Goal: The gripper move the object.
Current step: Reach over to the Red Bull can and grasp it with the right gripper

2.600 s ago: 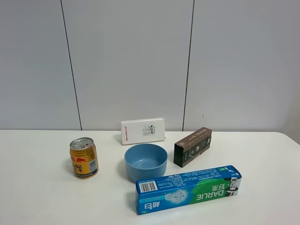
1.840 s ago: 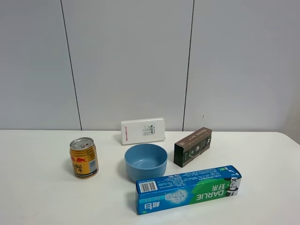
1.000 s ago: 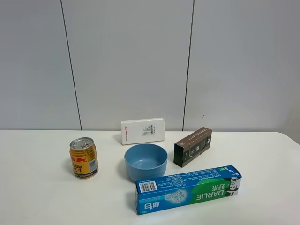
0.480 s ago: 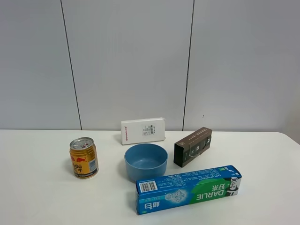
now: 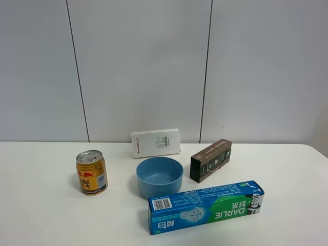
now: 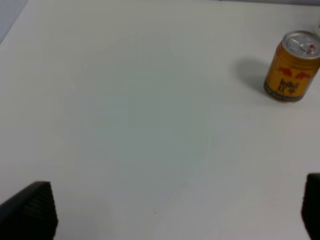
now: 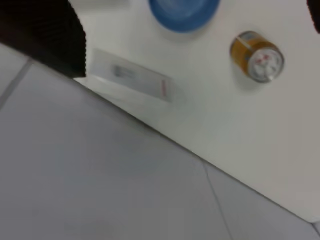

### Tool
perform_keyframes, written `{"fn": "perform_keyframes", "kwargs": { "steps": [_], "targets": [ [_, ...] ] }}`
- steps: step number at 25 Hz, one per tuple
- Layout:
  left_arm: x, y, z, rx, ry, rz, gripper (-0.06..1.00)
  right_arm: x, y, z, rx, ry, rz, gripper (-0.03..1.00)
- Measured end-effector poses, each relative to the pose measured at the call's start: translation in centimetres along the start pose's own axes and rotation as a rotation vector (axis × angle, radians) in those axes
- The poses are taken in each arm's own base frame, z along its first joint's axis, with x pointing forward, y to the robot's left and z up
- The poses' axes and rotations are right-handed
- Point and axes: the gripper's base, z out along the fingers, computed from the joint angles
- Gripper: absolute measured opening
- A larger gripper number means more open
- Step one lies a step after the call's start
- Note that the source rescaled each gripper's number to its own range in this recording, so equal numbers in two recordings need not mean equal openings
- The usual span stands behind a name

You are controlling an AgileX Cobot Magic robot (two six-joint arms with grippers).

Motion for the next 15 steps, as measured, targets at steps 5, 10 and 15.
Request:
{"fn": "perform_keyframes", "kwargs": {
  "steps": [5,10,15],
  "targets": [
    [0.0,0.0,0.0,0.0,0.0,0.0,1.0,0.5,1.4,8.1,-0.103,0.068,-0.028,1.0],
    [0.0,0.0,0.0,0.0,0.0,-0.001,1.0,3.0,4.4,15.8,-0.189,0.153,-0.1,1.0],
    [0.0,0.0,0.0,0.0,0.0,-0.001,1.0,4.9,8.3,20.9,-0.22,0.161,-0.178,1.0]
  ]
}}
